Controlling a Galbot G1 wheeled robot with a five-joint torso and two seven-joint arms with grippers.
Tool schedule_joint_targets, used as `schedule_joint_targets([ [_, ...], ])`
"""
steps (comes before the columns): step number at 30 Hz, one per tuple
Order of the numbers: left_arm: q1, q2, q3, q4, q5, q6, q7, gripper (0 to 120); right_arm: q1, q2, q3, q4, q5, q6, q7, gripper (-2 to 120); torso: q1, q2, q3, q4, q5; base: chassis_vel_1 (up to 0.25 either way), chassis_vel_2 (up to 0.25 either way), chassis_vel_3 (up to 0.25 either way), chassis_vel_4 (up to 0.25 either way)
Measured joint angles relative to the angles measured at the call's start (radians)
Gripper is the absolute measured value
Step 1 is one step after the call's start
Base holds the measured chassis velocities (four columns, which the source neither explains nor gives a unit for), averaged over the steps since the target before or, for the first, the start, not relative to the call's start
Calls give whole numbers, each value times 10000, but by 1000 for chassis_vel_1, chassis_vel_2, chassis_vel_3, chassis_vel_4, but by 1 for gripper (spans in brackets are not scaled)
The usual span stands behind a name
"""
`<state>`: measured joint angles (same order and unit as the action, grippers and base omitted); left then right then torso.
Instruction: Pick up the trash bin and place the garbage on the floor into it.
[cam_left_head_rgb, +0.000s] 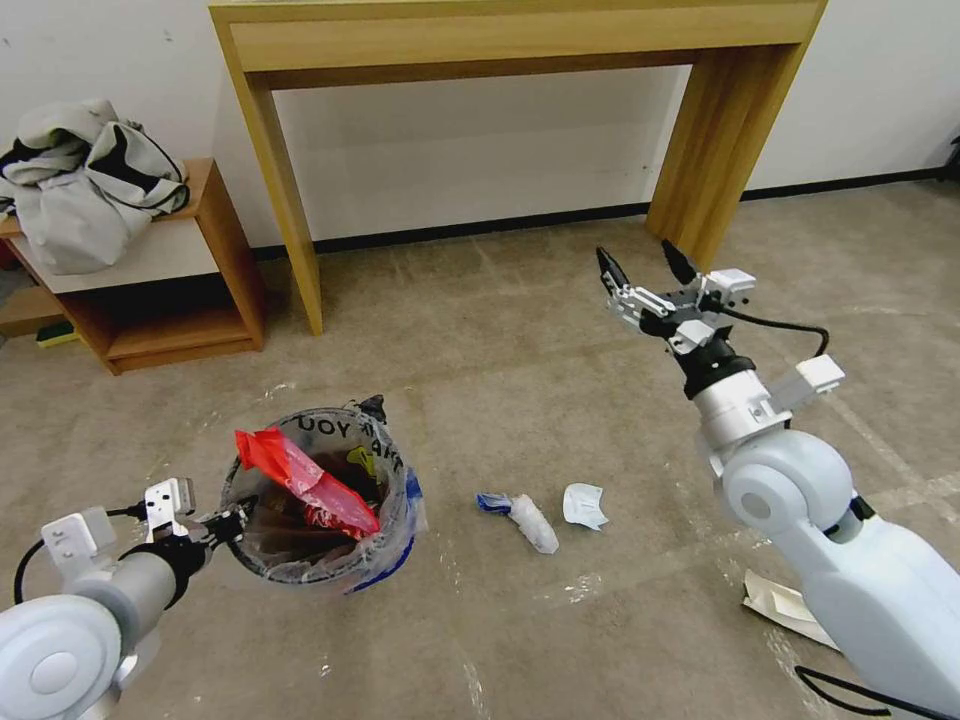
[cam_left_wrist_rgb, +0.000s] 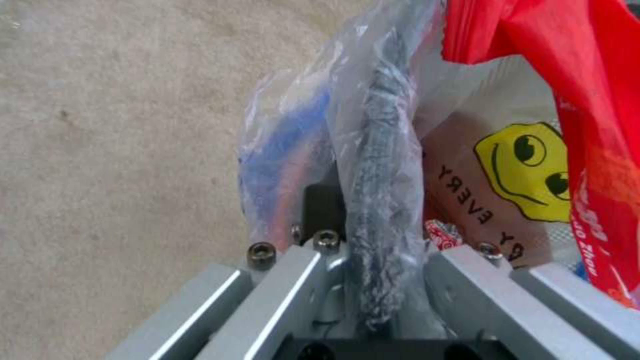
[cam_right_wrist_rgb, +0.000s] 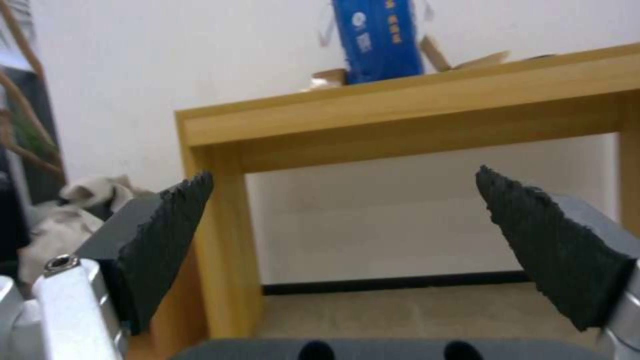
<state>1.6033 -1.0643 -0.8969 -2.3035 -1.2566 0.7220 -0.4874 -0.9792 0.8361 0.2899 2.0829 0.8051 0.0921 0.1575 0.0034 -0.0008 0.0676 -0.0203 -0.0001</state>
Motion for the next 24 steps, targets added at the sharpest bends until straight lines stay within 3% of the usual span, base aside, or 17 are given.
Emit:
schedule_joint_targets([
  [13, 282, -677, -372, -76, 330, -36, 105, 1, -1015, 310, 227, 21, -1300, 212, 7, 100, 0, 0, -1, 0, 0, 0, 0, 0, 0],
  [16, 377, -778, -476, -110, 383, -40, 155, 1, -870, 367, -112, 43, -1315, -212, 264, 100, -1, 0, 0, 0, -2, 0, 0, 0, 0],
  [18, 448, -859, -534, -152, 468, -46, 211, 1, -745, 375, -608, 191, -1120, -1271, 953, 100, 0, 0, -1, 0, -2, 0, 0, 0, 0],
  [19, 448, -859, -534, -152, 468, -46, 211, 1, -745, 375, -608, 191, -1120, -1271, 953, 100, 0, 0, -1, 0, -2, 0, 0, 0, 0],
  [22, 507, -969, -600, -240, 509, -52, 256, 1, -477, 424, -1412, 214, -480, -3213, 2420, 100, 0, 0, 0, 0, -2, 0, 0, 0, 0],
  [23, 507, -969, -600, -240, 509, -52, 256, 1, -477, 424, -1412, 214, -480, -3213, 2420, 100, 0, 0, 0, 0, -2, 0, 0, 0, 0],
  [24, 523, -1008, -631, -262, 513, -55, 267, 1, -288, 474, -1814, 169, 194, -4443, 3406, 100, -1, 0, 0, 0, -1, 0, 0, 0, 0],
])
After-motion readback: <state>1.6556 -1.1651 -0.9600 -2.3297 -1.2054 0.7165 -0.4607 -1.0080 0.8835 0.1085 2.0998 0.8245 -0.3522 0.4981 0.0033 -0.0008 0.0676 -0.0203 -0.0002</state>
